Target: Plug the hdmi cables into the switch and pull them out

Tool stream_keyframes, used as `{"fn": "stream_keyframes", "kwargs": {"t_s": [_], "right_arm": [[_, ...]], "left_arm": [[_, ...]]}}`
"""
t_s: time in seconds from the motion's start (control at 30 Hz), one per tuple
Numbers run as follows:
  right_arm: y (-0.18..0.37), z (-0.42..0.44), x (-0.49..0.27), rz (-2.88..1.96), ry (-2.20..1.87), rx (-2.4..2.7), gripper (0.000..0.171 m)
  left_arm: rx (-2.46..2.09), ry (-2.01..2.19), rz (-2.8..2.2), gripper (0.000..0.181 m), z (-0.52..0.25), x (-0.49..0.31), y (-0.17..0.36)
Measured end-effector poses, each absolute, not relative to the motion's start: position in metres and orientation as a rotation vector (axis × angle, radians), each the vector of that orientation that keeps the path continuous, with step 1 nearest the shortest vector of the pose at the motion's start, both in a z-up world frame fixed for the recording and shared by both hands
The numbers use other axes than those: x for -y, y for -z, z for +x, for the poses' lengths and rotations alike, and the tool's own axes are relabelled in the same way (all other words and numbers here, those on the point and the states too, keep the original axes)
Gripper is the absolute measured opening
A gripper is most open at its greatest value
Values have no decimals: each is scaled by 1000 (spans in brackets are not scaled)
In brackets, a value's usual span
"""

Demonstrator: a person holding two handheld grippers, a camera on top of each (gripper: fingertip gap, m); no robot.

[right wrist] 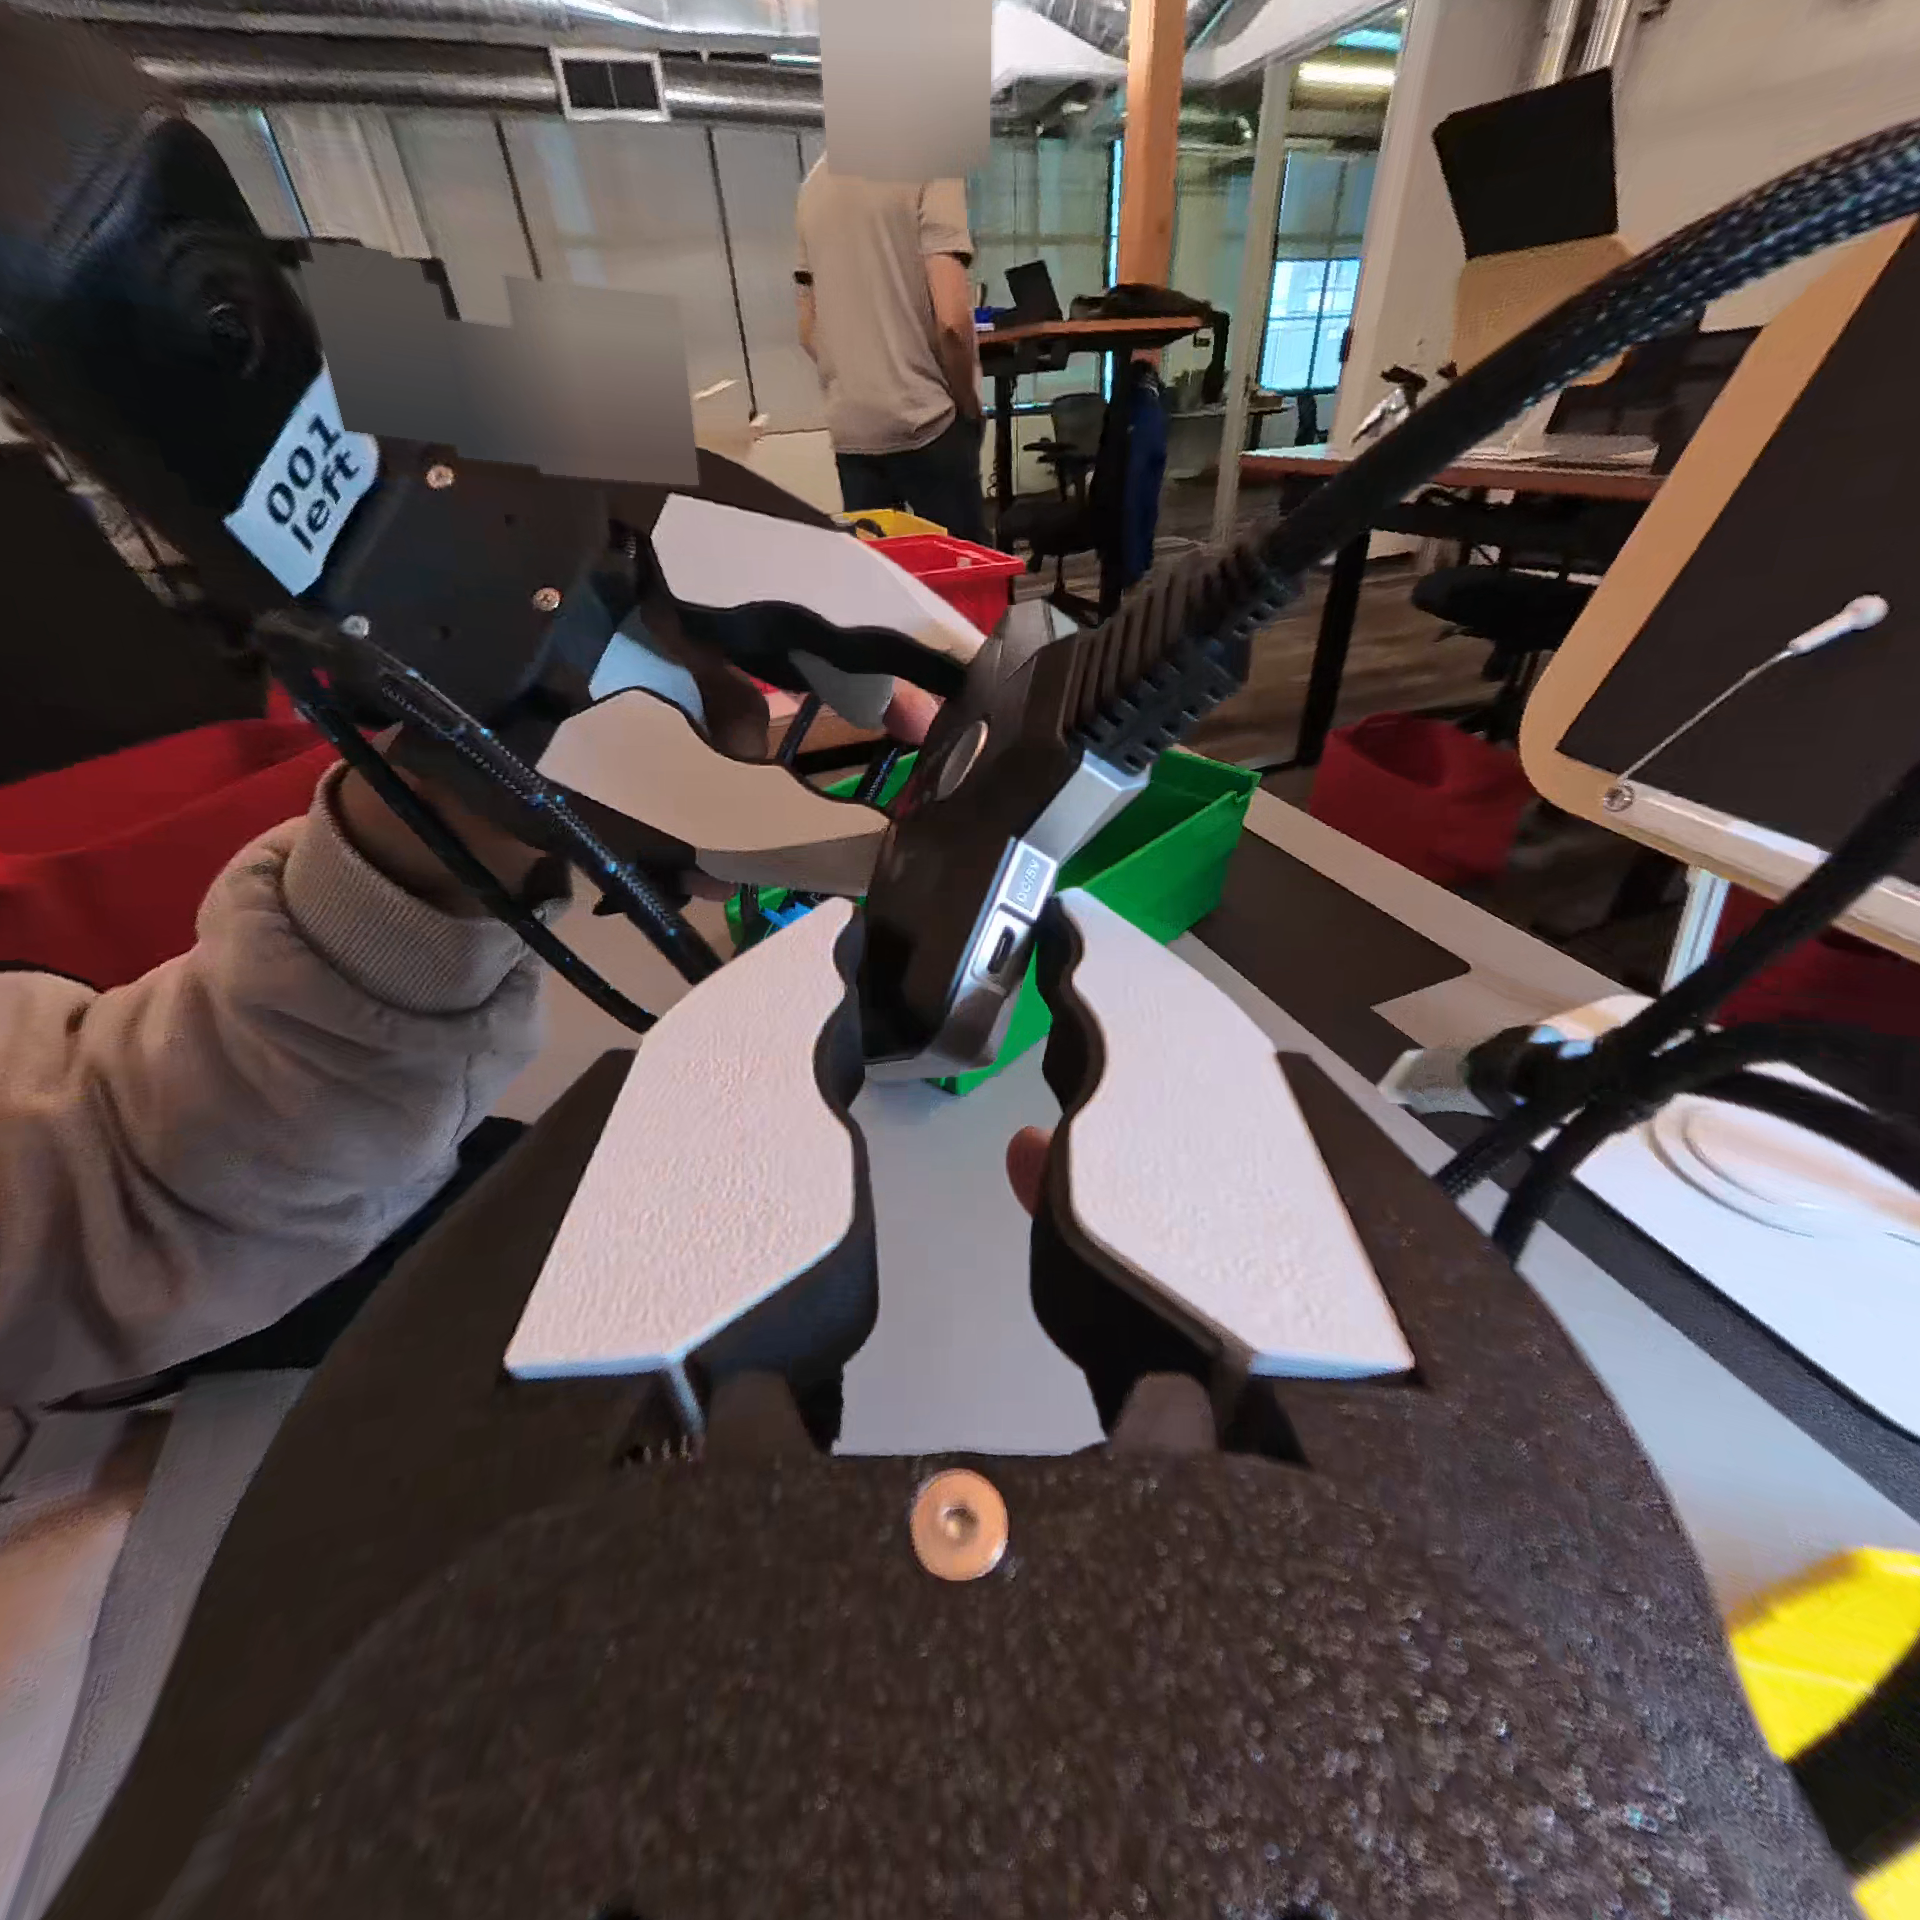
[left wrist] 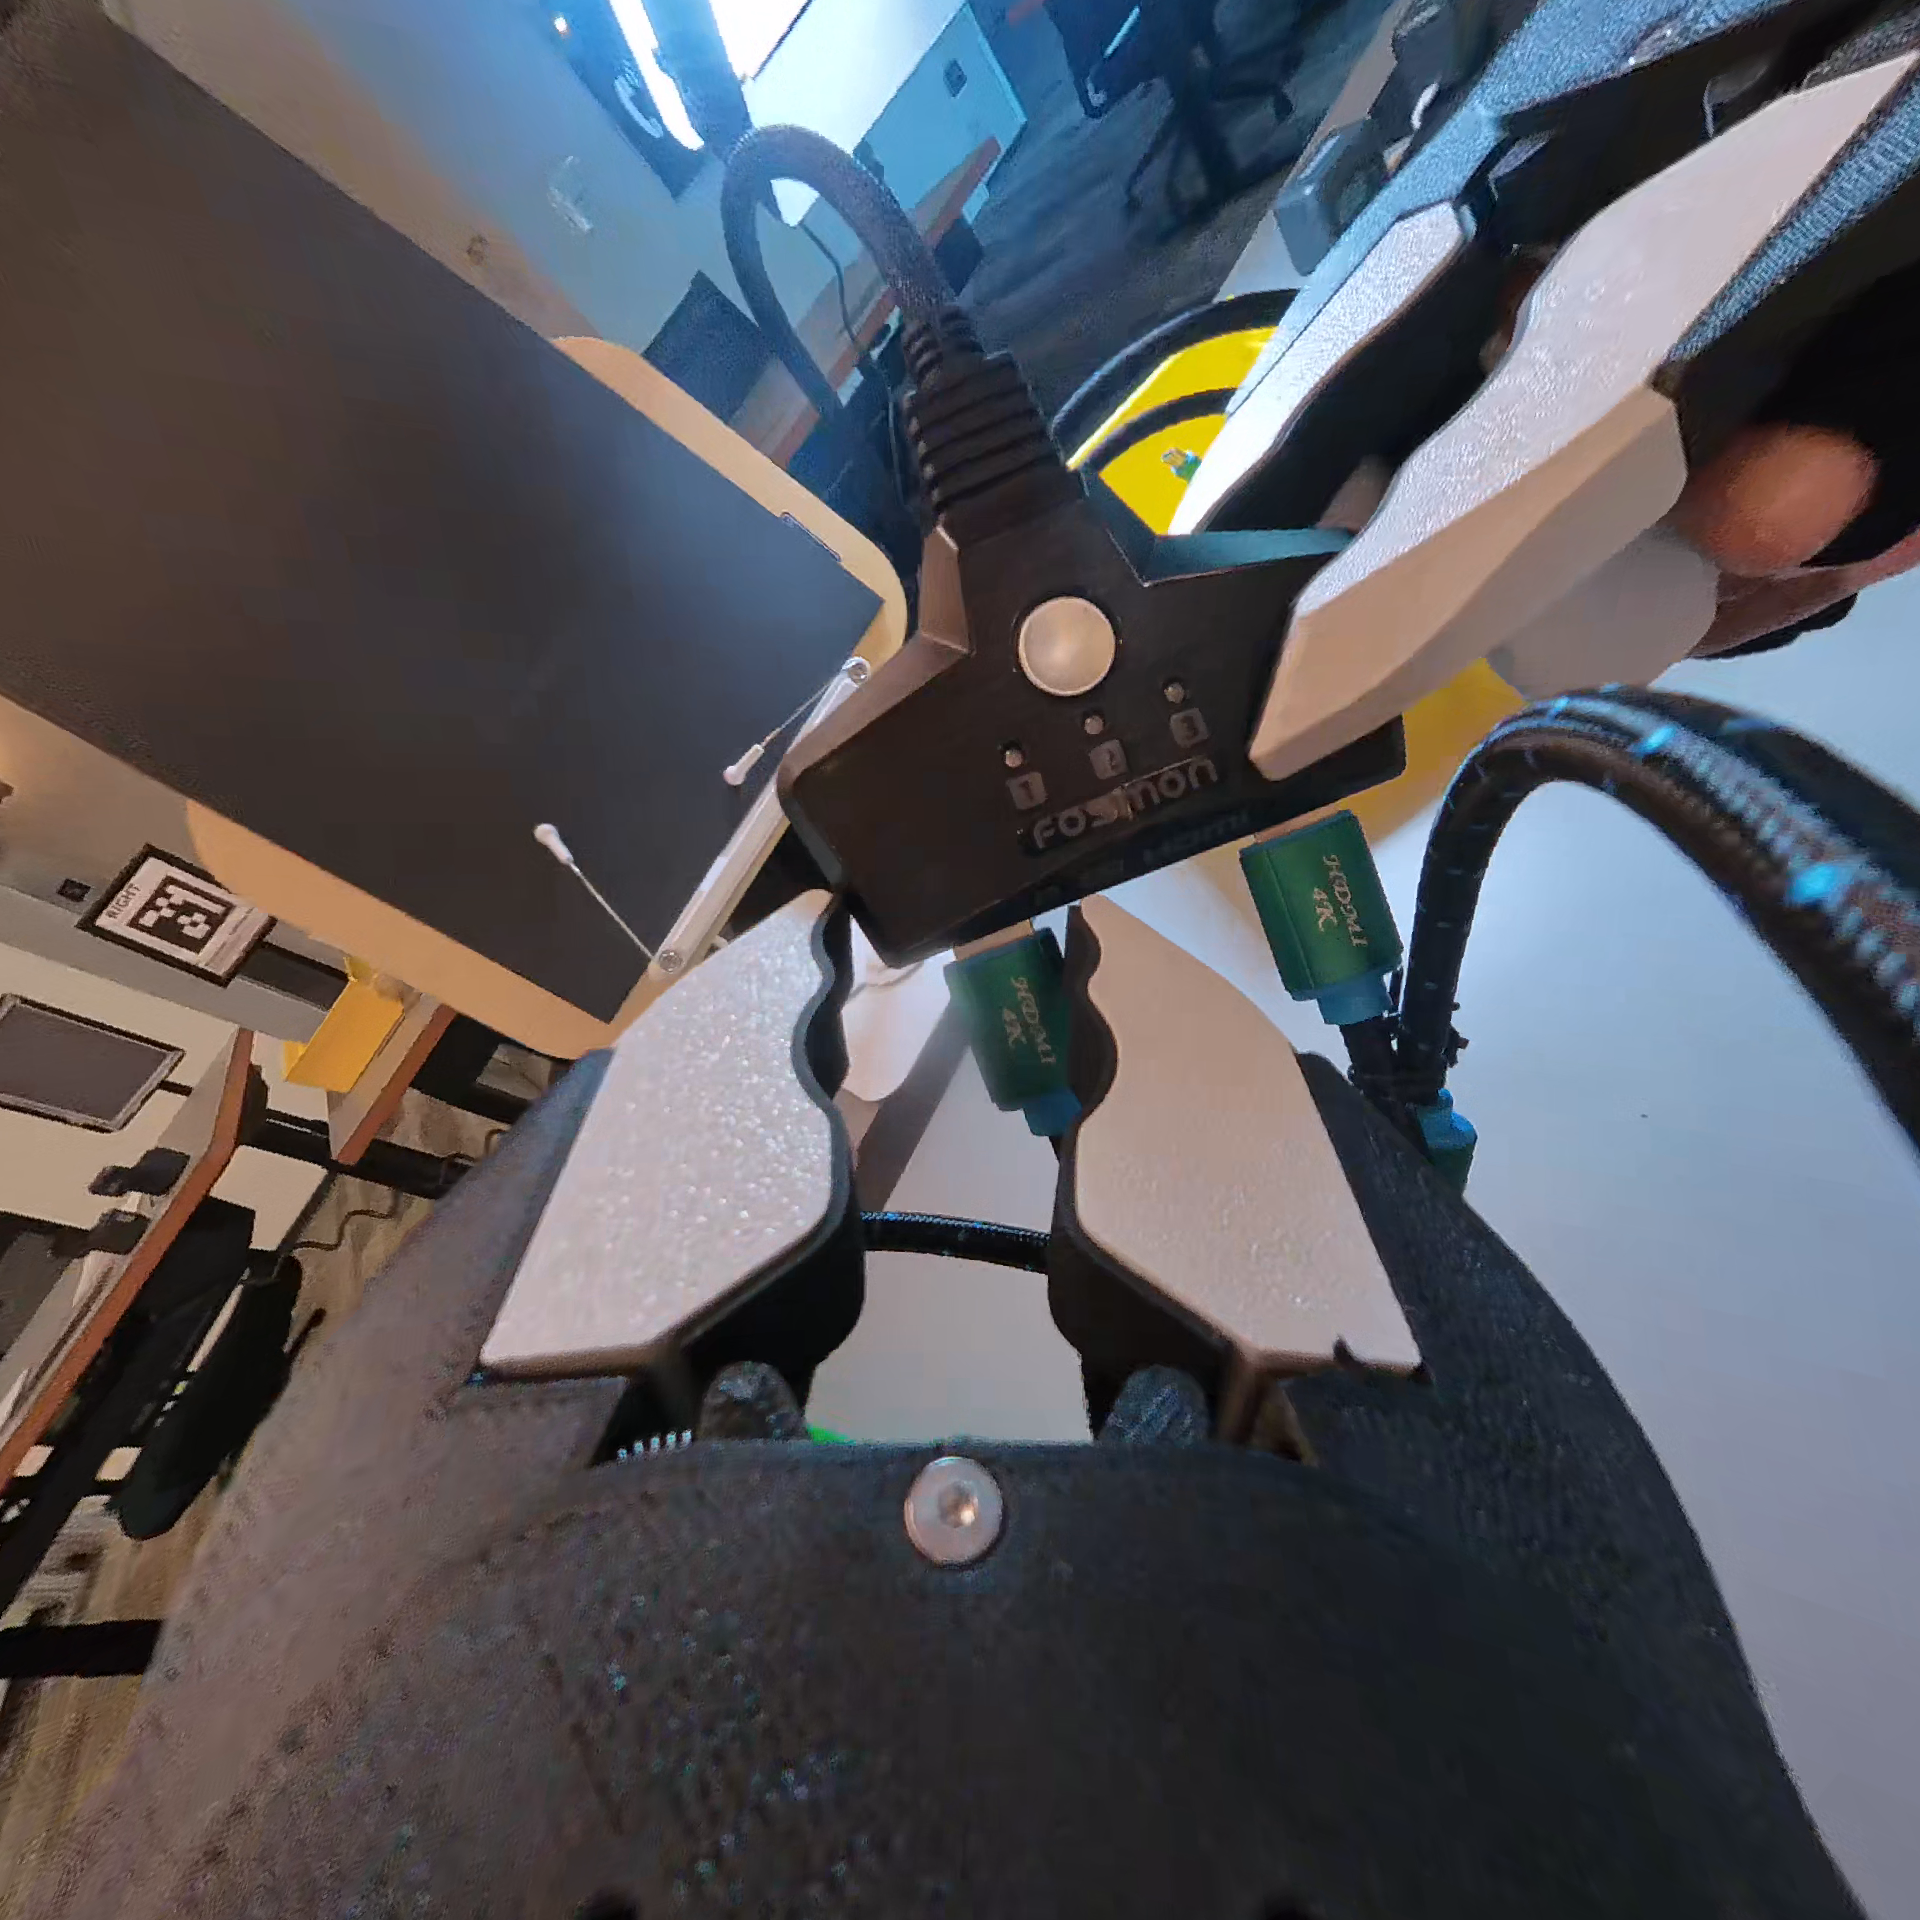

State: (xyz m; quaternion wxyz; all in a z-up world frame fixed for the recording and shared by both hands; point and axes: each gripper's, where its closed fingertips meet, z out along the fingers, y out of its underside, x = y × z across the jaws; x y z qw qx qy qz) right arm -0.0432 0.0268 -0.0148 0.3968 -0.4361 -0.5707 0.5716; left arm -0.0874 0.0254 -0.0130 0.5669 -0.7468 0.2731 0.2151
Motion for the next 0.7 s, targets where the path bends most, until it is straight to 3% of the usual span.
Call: {"fn": "stream_keyframes", "kwargs": {"t_s": [0.27, 0.37, 0.53, 0.63, 0.7], "right_arm": [[24, -29, -25, -1037, -1390, 1675, 28], [22, -13, -26, -1013, -1454, 1760, 25], [20, 13, -19, -853, -1535, 1898, 21], [21, 22, -9, -822, -1586, 1958, 21], [25, 19, -9, -864, -1584, 1964, 21]], "left_arm": [[-747, -317, -1758, 38, -74, -13, 19], [-797, -205, -1680, 27, -65, 9, 2], [-730, -45, -1542, 27, -69, 47, -38], [-870, 98, -1606, 28, -54, 54, -11], [-989, -41, -1587, 21, -49, 44, 2]]}}
